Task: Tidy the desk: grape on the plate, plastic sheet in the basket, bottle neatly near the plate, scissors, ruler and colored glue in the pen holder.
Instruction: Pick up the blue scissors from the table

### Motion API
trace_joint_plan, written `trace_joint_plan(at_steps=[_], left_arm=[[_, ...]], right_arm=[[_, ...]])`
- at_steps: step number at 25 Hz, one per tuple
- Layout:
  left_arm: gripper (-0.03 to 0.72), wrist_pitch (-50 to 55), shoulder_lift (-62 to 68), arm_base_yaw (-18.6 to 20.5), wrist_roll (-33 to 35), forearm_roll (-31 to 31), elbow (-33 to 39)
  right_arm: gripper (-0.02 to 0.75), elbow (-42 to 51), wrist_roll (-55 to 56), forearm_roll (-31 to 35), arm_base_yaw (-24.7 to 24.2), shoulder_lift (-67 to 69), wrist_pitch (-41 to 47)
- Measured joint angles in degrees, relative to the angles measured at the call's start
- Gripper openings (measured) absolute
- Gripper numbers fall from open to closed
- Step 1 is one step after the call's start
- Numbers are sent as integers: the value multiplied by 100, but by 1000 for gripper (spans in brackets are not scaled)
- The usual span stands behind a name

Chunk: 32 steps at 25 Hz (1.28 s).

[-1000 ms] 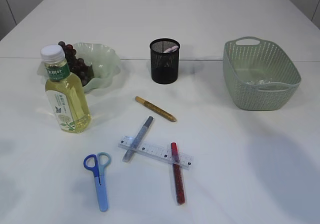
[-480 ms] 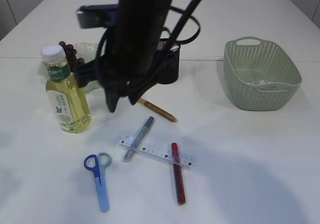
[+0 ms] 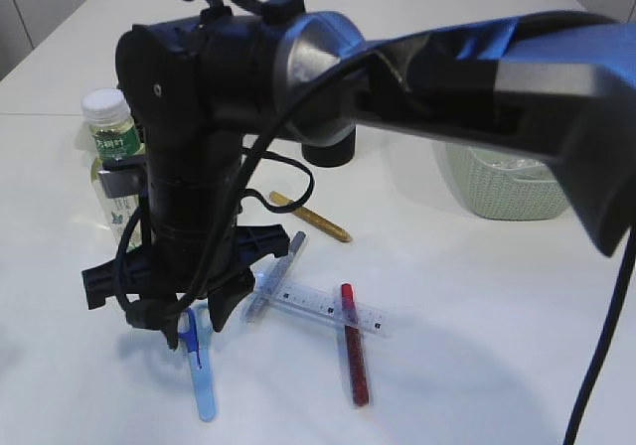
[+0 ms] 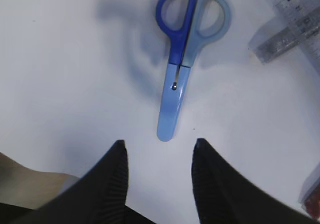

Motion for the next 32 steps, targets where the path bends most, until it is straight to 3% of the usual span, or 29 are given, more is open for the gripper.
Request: trace_joint_plan(at_steps=[4, 32], left_arm=[[354, 0, 0, 138, 1, 10, 0], [354, -24, 3, 138, 1, 23, 0]], right_arm=[[346, 0, 311, 36, 0, 222, -35], [346, -710, 597, -455, 0, 1298, -273]])
